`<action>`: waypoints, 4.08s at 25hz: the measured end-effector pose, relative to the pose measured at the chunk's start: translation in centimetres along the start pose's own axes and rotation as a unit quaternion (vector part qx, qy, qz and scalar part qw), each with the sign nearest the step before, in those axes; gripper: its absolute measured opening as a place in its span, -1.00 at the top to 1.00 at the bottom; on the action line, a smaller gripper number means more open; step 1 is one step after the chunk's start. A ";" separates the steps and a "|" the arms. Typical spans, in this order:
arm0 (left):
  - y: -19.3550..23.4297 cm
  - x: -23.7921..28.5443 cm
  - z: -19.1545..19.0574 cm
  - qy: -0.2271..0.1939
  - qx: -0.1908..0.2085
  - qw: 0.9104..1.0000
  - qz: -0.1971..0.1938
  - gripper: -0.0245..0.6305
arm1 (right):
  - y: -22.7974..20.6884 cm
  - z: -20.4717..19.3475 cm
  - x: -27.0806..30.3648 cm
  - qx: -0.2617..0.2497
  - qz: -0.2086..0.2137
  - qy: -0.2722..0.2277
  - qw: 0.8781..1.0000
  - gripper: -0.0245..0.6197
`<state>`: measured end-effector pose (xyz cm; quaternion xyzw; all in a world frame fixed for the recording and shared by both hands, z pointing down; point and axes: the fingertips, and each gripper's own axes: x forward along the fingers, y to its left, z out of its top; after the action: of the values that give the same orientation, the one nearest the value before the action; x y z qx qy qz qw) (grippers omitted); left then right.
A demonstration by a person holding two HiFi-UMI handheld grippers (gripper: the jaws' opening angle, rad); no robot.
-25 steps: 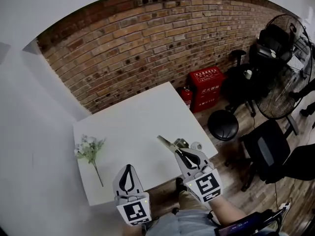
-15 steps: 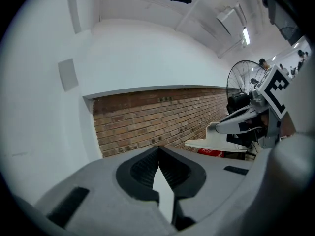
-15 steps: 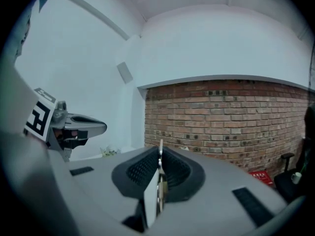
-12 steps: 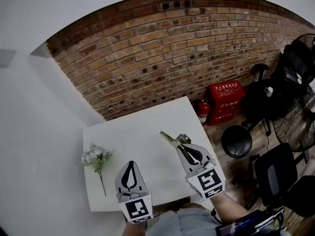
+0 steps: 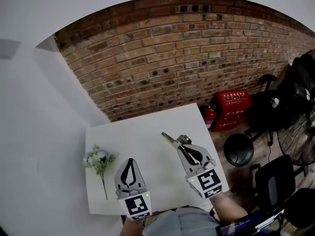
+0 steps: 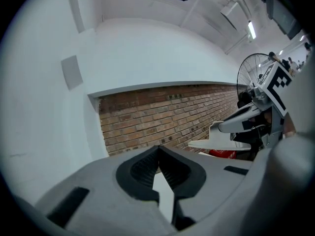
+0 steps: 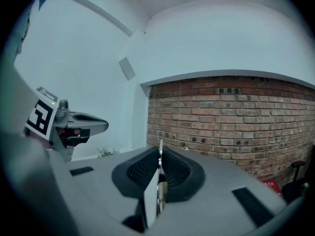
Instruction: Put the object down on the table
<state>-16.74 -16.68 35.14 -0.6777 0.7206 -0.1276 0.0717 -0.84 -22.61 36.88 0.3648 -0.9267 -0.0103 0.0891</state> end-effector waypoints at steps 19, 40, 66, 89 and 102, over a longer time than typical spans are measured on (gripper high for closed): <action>2.7 4.7 -7.0 0.038 0.010 0.999 -0.034 0.90 | 1.4 -6.2 5.5 0.027 -0.009 0.070 0.997 0.83; 1.9 6.2 -11.6 0.075 0.001 0.995 -0.061 0.90 | 1.2 -16.6 6.6 0.065 -0.020 0.154 0.986 0.83; 1.7 6.9 -13.3 0.093 0.003 0.993 -0.069 0.90 | 0.5 -22.3 6.9 0.071 -0.033 0.193 0.978 0.80; 1.5 7.4 -13.3 0.093 0.004 0.993 -0.072 0.90 | -1.4 -23.7 6.9 0.080 -0.048 0.204 0.974 0.68; 1.4 7.7 -13.2 0.095 0.005 0.993 -0.073 0.90 | -3.0 -25.0 6.5 0.101 -0.059 0.212 0.970 0.60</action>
<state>-22.29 -23.11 47.96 -0.7127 0.6724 -0.1999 -0.0026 0.84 -28.03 62.25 0.4199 -0.8599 0.1554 0.2453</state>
